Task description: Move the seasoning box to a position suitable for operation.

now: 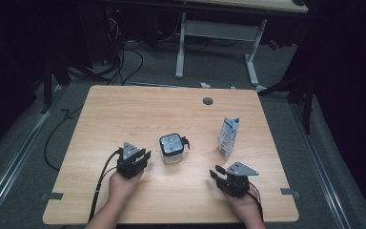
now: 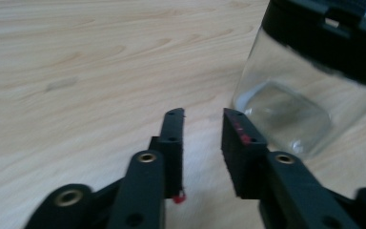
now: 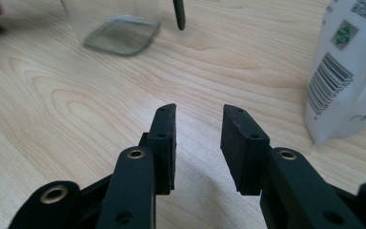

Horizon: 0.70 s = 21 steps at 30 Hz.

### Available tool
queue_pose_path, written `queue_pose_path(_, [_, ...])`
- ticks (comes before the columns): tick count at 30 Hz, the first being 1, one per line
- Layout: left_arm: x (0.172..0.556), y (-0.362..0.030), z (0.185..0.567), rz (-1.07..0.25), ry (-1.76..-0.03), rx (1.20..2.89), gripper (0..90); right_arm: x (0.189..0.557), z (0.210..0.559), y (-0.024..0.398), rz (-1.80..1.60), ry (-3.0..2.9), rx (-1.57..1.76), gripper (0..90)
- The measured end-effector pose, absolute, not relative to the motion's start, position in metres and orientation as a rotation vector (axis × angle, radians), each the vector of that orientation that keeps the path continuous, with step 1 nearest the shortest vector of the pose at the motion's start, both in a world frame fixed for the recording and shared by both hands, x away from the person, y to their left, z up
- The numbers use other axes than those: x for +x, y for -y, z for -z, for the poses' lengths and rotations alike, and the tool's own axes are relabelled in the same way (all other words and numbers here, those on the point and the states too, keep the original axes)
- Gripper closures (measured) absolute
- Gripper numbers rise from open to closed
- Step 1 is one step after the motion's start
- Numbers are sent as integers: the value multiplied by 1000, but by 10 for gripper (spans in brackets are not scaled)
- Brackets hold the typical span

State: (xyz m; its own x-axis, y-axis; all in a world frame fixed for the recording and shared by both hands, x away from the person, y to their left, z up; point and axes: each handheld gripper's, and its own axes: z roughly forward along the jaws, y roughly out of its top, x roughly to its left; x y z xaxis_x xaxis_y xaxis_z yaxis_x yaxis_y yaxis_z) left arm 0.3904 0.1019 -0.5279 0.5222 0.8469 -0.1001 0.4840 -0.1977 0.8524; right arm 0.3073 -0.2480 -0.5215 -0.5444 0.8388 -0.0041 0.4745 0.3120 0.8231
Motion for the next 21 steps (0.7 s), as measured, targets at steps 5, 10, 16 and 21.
queue_pose_path(5, [412,-90,525,-481,-1099,1814,866,308,522,249,-1127,-2154,1170,665])
queue_pose_path(10, [428,-84,521,-463,-1075,1816,900,306,522,249,-1136,-2153,1169,662])
queue_pose_path(16, [442,-76,518,-436,-1068,1825,900,305,520,254,-1170,-2136,1183,659])
queue_pose_path(21, [440,-70,523,-392,-1027,1831,900,302,521,255,-1150,-2132,1149,579])
